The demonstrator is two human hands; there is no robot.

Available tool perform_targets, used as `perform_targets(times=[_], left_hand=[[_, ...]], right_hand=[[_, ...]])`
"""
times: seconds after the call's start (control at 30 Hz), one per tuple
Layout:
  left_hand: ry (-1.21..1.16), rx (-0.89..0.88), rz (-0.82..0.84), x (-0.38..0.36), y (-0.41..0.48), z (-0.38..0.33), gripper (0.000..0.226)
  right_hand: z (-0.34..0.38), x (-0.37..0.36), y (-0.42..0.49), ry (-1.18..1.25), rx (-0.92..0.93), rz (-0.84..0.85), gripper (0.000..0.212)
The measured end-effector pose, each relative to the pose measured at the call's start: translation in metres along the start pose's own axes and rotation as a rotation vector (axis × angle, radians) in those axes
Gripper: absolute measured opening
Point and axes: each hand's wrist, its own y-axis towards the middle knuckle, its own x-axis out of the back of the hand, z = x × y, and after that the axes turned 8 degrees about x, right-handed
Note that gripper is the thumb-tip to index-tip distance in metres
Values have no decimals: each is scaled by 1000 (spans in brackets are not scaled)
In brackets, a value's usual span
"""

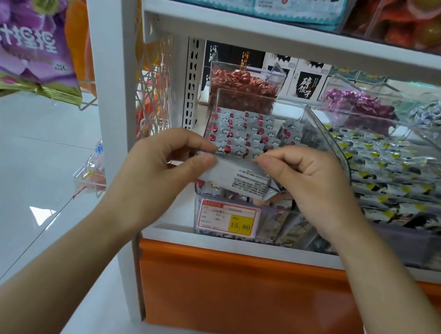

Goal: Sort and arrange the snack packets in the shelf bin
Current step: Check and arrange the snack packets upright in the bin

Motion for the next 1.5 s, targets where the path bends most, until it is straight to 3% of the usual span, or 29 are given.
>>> perform_targets(times=[0.17, 0.23, 0.3, 0.47, 0.57, 0.63, 0.7, 0.83, 0.97, 1.07, 1.13, 1.27, 1.33, 1.5], left_hand=[[-164, 61, -160, -6, 10, 0, 11], [-204, 82, -176, -8, 12, 1, 11], [-169, 75, -165, -11, 13, 3, 13], [162, -65, -163, -12, 17, 6, 23], [460, -161, -31, -6, 25, 14, 39], [497, -139, 83, -5, 25, 21, 43], [437, -93, 140, -6, 22, 25, 46], [321, -19, 164, -4, 24, 28, 44], [301, 12, 168, 1, 27, 31, 42], [301, 44, 151, 3, 27, 34, 42], [320, 48, 136, 4, 27, 34, 43], [311, 45, 122, 3, 28, 32, 42], [308, 41, 118, 3, 28, 31, 42], [267, 32, 115, 1, 28, 28, 39]], right_hand=[[-4, -2, 1, 332, -21, -22, 37], [-5, -6, 2, 266, 15, -59, 47], [-6, -12, 2, 135, 63, -122, 43], [-8, -18, 9, -61, 59, -299, 27], [-10, -15, 18, -217, 31, -348, 27], [-11, -17, 24, -314, 42, -285, 24], [-14, -22, 28, -442, 49, -204, 33], [-21, -40, 36, -647, 87, -50, 29], [-27, -48, 39, -863, 107, 214, 25], [-29, -43, 43, -889, 66, 393, 21], [-28, -37, 50, -787, -8, 383, 26], [-29, -31, 64, -570, -22, 165, 26], [-34, -30, 70, -669, 10, 138, 21], [-40, -42, 83, -1061, 57, 362, 16]])
